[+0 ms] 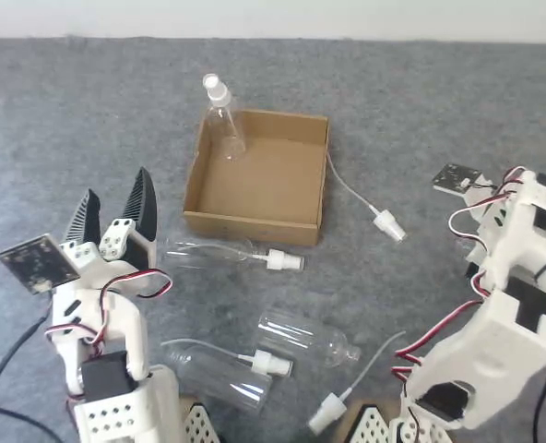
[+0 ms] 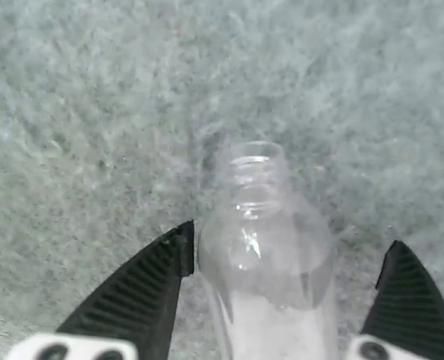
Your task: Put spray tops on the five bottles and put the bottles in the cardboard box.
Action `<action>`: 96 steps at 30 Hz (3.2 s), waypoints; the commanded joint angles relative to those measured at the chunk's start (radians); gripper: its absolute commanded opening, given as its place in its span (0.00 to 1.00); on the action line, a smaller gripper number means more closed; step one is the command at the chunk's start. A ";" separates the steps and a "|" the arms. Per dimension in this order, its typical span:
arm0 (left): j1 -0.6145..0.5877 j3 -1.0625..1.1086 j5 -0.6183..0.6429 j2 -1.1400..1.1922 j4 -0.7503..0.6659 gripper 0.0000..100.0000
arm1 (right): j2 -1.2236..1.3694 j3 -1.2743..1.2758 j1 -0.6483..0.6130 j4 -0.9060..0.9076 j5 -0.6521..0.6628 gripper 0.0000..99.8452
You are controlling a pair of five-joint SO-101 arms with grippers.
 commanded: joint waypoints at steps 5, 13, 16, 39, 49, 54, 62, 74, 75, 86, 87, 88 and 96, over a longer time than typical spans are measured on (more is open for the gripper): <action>0.003 -0.008 -0.008 -0.015 -0.031 0.26 | -0.035 -0.058 -0.005 -0.008 0.011 0.26; 0.003 -0.008 -0.008 -0.015 -0.031 0.26 | -0.041 -0.057 -0.027 -0.005 0.011 0.26; 0.003 -0.008 -0.008 -0.015 -0.031 0.26 | -0.038 -0.057 -0.038 -0.010 0.011 0.26; 0.003 -0.008 -0.008 -0.015 -0.031 0.26 | -0.119 -0.058 -0.058 0.002 -0.104 0.08; 0.003 -0.008 -0.008 -0.015 -0.031 0.26 | -0.340 -0.052 -0.124 0.154 -0.359 0.08; 0.003 -0.008 -0.008 -0.015 -0.032 0.26 | -0.414 -0.052 -0.170 0.180 -0.555 0.08; 0.003 -0.008 -0.008 -0.015 -0.032 0.26 | -0.535 -0.052 -0.271 0.180 -0.787 0.08; 0.003 -0.010 -0.003 -0.015 -0.034 0.26 | -0.742 -0.052 -0.547 0.180 -1.143 0.08; 0.003 -0.010 -0.003 -0.015 -0.034 0.26 | -0.760 -0.052 -0.572 0.180 -1.166 0.08; 0.003 -0.010 -0.002 -0.015 -0.034 0.26 | -0.932 -0.052 -0.825 0.179 -1.350 0.08; 0.003 -0.010 -0.002 -0.015 -0.034 0.26 | -0.940 -0.052 -0.852 0.179 -1.363 0.08; 0.003 -0.010 -0.002 -0.015 -0.034 0.26 | -0.946 -0.052 -0.878 0.177 -1.372 0.08; 0.003 -0.010 -0.002 -0.015 -0.034 0.26 | -1.001 -0.052 -1.090 0.168 -1.382 0.08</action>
